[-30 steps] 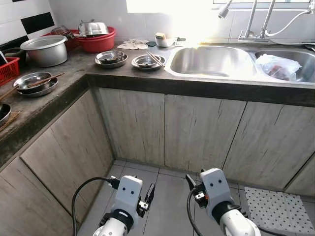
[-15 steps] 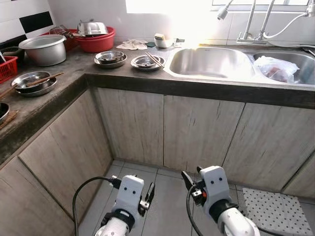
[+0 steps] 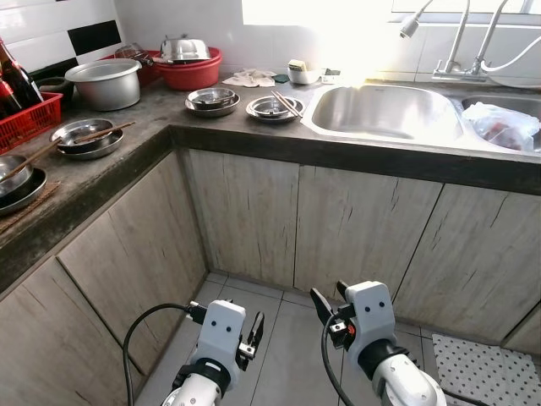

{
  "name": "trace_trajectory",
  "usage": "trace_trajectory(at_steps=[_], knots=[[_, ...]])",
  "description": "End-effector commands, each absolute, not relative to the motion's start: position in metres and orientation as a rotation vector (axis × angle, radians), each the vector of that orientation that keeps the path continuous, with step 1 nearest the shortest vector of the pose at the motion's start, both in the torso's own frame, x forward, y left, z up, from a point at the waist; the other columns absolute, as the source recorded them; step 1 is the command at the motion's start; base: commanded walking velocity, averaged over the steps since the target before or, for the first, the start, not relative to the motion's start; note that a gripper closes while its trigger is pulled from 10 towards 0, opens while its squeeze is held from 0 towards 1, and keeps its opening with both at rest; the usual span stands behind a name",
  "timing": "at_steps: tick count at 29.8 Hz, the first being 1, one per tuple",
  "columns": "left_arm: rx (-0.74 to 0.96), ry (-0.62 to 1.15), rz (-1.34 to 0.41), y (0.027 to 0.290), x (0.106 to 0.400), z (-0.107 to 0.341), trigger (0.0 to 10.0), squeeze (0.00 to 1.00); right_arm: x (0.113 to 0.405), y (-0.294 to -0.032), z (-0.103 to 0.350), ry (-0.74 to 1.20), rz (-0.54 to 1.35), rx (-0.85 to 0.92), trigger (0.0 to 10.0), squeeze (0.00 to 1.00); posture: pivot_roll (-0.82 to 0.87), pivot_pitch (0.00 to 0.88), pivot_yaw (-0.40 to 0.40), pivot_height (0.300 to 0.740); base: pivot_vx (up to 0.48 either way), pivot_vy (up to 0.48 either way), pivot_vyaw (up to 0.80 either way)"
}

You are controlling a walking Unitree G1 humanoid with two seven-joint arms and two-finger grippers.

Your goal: Kitchen organization

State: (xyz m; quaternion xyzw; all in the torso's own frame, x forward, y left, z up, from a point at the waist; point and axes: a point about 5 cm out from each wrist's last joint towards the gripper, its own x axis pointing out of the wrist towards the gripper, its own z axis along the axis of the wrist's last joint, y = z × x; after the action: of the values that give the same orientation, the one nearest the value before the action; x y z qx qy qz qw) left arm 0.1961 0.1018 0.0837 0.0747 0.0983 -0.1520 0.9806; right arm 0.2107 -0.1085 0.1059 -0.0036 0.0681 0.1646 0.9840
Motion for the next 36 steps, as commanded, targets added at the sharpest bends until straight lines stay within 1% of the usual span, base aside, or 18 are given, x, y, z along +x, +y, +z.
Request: trace_trajectory(at_steps=[1, 9, 27, 31, 36], knots=[[0.150, 0.201, -0.307, 0.1022, 0.1966, 0.0824, 10.0, 0.00, 0.2114, -0.1079, 0.1074, 0.122, 0.335, 0.008, 10.0, 0.00, 0.00, 0.000, -0.007, 0.740, 0.277, 0.000, 0.00], [0.145, 0.213, -0.316, 0.1024, 0.1966, 0.0806, 10.0, 0.00, 0.2124, -0.1058, 0.1071, 0.133, 0.335, 0.037, 10.0, 0.00, 0.00, 0.000, -0.004, 0.740, 0.293, 0.000, 0.00], [0.132, 0.213, -0.318, 0.1013, 0.1984, 0.0804, 10.0, 0.00, 0.2134, -0.1056, 0.1073, 0.125, 0.341, 0.014, 10.0, 0.00, 0.00, 0.000, -0.005, 0.740, 0.311, 0.000, 0.00], [0.127, 0.209, -0.312, 0.1013, 0.1986, 0.0810, 10.0, 0.00, 0.2141, -0.1064, 0.1094, 0.105, 0.339, -0.013, 10.0, 0.00, 0.00, 0.000, -0.010, 0.740, 0.317, 0.000, 0.00], [0.125, 0.206, -0.307, 0.1017, 0.1989, 0.0814, 10.0, 0.00, 0.2149, -0.1049, 0.1096, 0.104, 0.348, -0.010, 10.0, 0.00, 0.00, 0.000, -0.010, 0.740, 0.316, 0.000, 0.80]])
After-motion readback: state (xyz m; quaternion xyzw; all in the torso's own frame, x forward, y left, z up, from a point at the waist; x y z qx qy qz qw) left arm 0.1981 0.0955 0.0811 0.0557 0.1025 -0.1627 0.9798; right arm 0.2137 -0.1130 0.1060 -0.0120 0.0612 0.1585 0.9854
